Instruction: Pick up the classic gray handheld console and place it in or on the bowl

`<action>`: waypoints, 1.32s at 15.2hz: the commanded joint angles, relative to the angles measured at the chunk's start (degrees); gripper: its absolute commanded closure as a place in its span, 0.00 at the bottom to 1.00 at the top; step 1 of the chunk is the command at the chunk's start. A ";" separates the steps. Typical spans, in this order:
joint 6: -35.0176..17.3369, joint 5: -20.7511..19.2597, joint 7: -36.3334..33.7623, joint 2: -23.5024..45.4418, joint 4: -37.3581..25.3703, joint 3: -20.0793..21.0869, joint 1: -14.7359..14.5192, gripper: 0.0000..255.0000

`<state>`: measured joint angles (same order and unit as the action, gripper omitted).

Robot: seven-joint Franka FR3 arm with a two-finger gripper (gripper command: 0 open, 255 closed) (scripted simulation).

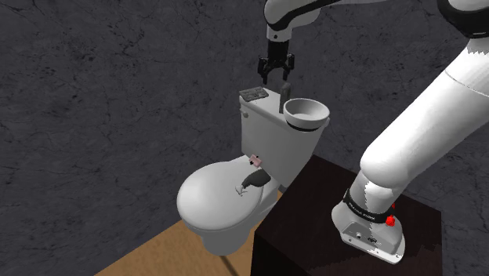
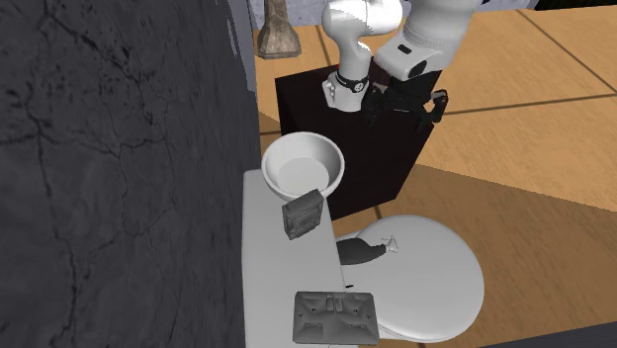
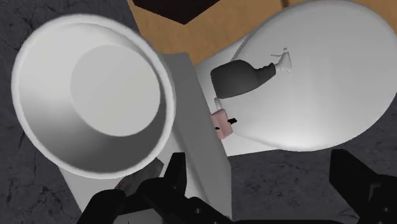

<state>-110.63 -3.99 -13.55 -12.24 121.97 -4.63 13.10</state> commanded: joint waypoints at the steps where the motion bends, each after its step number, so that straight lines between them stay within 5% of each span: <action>1: -1.26 0.27 -1.83 3.88 -2.39 -1.07 1.17 0.00; 15: -5.39 5.63 -11.99 25.09 -17.42 -8.60 9.16 0.00; 20: -8.89 6.00 -11.74 26.40 -15.20 -8.53 9.27 0.00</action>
<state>-118.83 1.92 -25.34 13.91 106.35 -13.15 22.33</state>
